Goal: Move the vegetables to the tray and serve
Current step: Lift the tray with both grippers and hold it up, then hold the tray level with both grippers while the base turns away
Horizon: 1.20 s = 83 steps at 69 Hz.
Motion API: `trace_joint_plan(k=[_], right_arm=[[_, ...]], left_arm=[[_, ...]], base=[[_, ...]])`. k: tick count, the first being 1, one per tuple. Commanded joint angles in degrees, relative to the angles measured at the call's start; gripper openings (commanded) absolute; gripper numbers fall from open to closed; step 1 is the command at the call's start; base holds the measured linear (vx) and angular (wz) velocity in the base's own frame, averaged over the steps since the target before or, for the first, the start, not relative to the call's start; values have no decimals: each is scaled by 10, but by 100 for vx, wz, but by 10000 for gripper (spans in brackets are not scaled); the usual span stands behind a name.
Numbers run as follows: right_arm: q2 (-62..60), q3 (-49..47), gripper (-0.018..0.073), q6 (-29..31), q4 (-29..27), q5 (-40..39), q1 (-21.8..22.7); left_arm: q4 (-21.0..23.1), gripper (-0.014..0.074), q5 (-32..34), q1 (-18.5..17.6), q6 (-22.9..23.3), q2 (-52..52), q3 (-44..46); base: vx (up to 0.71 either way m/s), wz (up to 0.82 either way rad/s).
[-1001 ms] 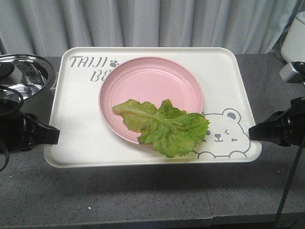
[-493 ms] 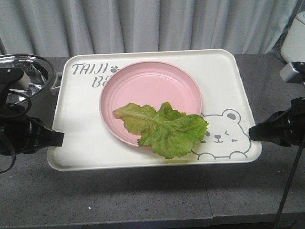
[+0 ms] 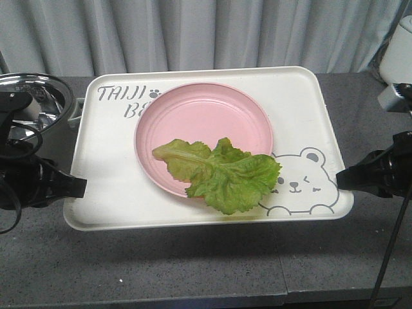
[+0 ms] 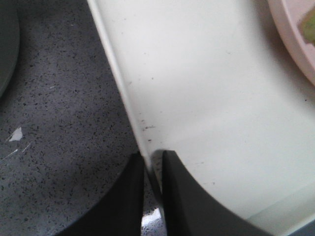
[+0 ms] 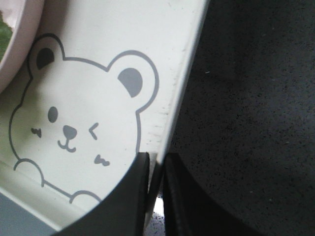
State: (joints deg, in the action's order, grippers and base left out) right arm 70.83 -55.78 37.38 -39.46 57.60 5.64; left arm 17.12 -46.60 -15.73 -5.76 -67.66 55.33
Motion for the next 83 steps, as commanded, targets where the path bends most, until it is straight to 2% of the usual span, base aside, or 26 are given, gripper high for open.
trace_joint_plan(k=[1, 44, 83], right_arm=[[-18, -15, -4, 24, -67, 29, -5], [-18, -15, -4, 24, -67, 29, -5], [-18, -15, -4, 24, -67, 29, -5]], left_arm=[[44, -6, 30, -7, -19, 13, 17], [44, -6, 30, -7, -19, 13, 17], [44, -6, 30, -7, -19, 13, 17]], base=[[0, 0], [-2, -7], [-3, -34]])
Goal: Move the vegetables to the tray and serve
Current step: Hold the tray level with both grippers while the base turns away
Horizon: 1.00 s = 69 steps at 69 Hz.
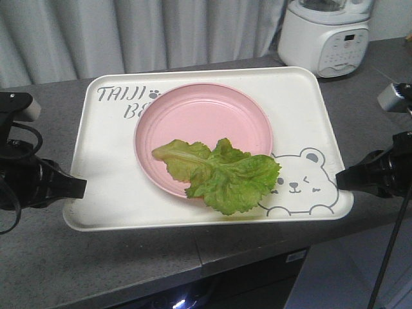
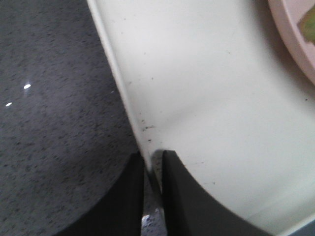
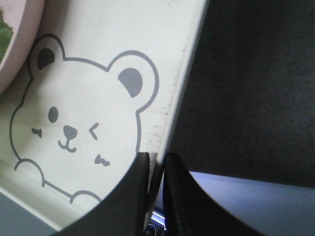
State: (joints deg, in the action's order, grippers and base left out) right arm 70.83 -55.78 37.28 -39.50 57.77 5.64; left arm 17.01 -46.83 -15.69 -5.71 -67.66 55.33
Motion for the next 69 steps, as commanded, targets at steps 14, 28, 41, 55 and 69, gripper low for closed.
trace_joint_plan(k=[14, 28, 41, 55, 69], right_arm=[[-18, -15, -4, 25, -67, 28, -5], [-18, -15, -4, 25, -67, 28, -5], [-18, -15, -4, 25, -67, 28, -5], [-18, -15, -4, 25, -67, 28, -5], [-18, -15, -4, 25, -67, 28, -5]], left_arm=[[45, -6, 32, -7, -19, 13, 17], [45, -6, 32, -7, -19, 13, 17], [45, -6, 32, -7, -19, 13, 17], [45, -6, 32, -7, -19, 13, 17], [45, -6, 32, -7, -19, 13, 17]], base=[[-2, -47], [-2, -48], [-2, -46], [-3, -41], [-3, -34]])
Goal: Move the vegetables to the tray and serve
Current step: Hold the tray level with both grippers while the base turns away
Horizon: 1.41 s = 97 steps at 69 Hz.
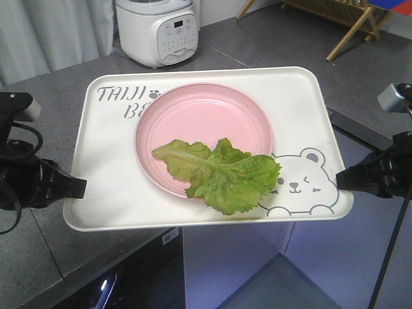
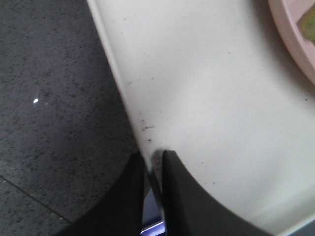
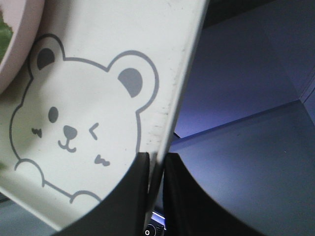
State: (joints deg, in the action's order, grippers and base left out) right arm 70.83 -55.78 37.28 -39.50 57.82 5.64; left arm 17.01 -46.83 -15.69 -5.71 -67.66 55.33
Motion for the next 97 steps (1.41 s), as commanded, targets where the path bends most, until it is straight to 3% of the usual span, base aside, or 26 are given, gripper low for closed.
trace_joint_plan(k=[1, 97], right_arm=[[-18, -15, -4, 25, -67, 27, -5], [-18, -15, -4, 25, -68, 27, -5]], left_arm=[[45, -6, 32, -7, -19, 13, 17], [45, -6, 32, -7, -19, 13, 17]], base=[[-3, -31], [-3, -32]])
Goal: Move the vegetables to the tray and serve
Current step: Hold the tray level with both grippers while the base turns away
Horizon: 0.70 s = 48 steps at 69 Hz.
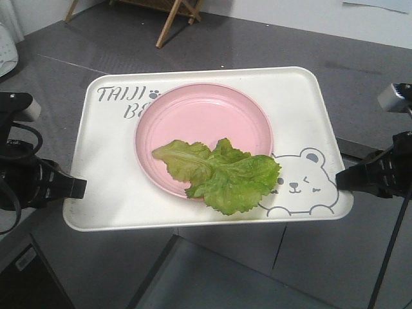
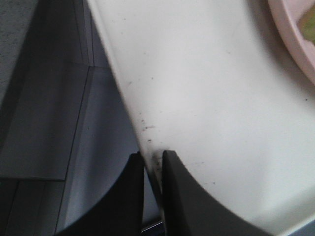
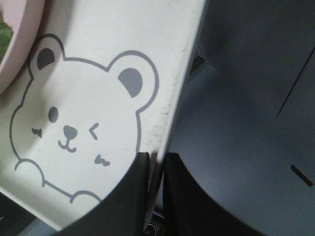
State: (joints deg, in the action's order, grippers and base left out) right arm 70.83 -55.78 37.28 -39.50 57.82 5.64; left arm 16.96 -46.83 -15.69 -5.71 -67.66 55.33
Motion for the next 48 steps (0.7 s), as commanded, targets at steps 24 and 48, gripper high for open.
trace_joint_plan(k=[24, 48], right_arm=[[-18, -15, -4, 25, -68, 27, -5], [-18, -15, -4, 25, -68, 27, -5]], left_arm=[[45, -6, 32, -7, -19, 13, 17], [45, -6, 32, -7, -19, 13, 17]], base=[[-2, -29], [-2, -27]])
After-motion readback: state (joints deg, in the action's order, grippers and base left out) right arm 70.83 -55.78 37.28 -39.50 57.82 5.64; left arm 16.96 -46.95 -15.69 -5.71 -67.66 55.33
